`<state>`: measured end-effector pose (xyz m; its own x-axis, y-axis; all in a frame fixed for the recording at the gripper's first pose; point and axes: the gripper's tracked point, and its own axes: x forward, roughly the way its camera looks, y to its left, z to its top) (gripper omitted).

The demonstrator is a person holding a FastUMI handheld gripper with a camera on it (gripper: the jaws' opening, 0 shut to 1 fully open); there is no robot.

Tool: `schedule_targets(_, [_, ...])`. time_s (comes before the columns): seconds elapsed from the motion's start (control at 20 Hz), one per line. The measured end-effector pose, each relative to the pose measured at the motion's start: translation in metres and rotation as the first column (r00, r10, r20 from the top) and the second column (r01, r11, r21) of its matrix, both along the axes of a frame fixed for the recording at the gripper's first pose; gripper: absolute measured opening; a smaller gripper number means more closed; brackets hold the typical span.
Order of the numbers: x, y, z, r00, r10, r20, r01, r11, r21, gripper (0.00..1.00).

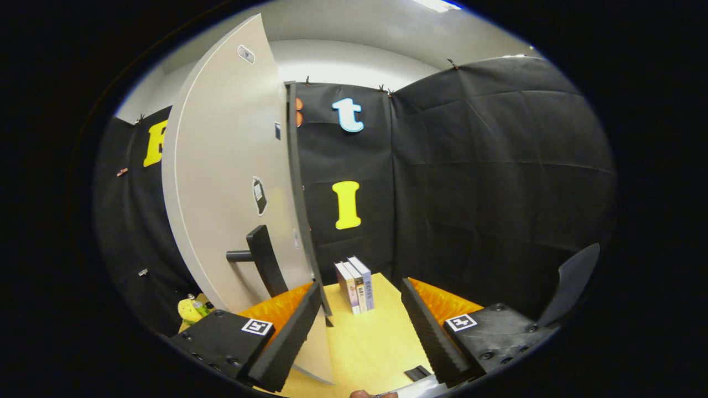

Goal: Open the shoe cabinet door, grab the shoes and put them into the shoe cabinet, then close the shoe cabinet door.

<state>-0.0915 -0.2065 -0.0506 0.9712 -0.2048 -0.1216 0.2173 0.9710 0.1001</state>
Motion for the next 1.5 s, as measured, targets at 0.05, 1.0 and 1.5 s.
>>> schedule_targets(0.05, [0.003, 0.015, 0.000, 1.000, 0.023, 0.000, -0.023, 1.000, 0.004, 0.98])
schedule_targets(1.0, [0.090, 0.220, 0.005, 0.967, 0.253, 0.017, -0.252, 0.967, -0.043, 0.98])
schedule_targets(1.5, [0.088, 0.204, 0.035, 0.973, 0.221, 0.072, -0.216, 0.974, -0.070, 0.98])
